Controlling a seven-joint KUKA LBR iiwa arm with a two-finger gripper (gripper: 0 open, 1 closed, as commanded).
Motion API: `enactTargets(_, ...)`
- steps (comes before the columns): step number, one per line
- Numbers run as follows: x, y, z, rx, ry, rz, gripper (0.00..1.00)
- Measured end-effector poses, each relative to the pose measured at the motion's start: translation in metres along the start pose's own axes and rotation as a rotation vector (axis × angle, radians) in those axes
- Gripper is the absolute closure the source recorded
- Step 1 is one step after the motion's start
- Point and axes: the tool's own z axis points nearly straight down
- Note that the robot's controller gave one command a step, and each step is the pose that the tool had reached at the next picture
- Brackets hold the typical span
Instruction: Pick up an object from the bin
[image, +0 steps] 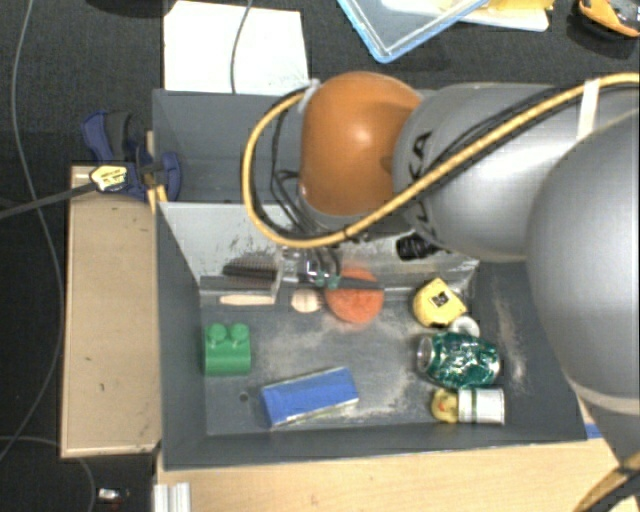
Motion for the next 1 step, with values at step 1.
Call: enactTargets(1, -0.0001, 0.0001, -0.0075, 0.000, 0.000, 0.000, 1.00)
